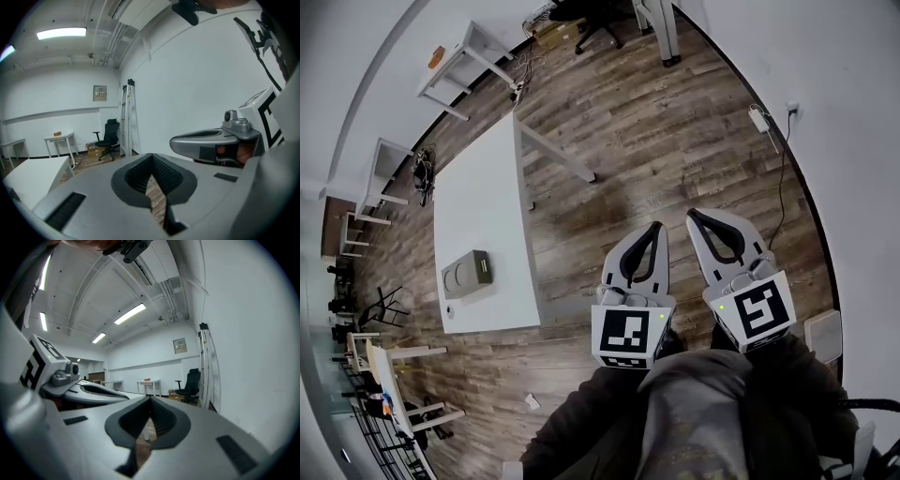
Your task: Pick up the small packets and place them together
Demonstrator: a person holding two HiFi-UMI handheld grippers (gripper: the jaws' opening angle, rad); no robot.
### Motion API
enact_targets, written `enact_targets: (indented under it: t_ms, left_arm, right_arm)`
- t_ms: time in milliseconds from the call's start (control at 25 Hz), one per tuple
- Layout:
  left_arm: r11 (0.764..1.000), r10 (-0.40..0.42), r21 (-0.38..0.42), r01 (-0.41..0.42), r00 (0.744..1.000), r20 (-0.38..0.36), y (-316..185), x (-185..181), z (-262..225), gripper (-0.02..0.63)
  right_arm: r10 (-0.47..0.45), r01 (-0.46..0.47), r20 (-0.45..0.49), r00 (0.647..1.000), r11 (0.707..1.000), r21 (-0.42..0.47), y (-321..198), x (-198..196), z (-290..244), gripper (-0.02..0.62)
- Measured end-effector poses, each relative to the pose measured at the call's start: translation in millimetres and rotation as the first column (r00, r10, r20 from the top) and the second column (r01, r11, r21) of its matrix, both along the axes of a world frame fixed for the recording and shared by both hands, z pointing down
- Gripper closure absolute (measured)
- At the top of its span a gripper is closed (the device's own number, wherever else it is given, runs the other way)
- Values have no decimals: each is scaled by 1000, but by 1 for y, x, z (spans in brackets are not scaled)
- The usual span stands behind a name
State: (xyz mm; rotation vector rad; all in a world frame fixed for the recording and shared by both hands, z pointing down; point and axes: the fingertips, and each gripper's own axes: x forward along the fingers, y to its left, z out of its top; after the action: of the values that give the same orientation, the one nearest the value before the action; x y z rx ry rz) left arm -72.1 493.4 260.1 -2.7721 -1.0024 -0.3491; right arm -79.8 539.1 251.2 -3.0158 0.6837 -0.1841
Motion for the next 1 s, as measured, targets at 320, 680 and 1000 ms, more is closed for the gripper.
enact_targets:
  t_ms: [320,680,1000]
  left_arm:
    - [998,-69,15,69,997,22,30,24,6,603]
    - [988,-156,-14,156,987,41,14,76,23,603]
    - [971,-234,-46,236,971,38,-22,147,24,603]
  right_arm:
    - [-54,54,0,999,998,16,35,30,2,598]
    - [-134,135,41,990,991,-17,22,84,25,598]
    - [-224,225,35,974,973,-57,-16,159,23,598]
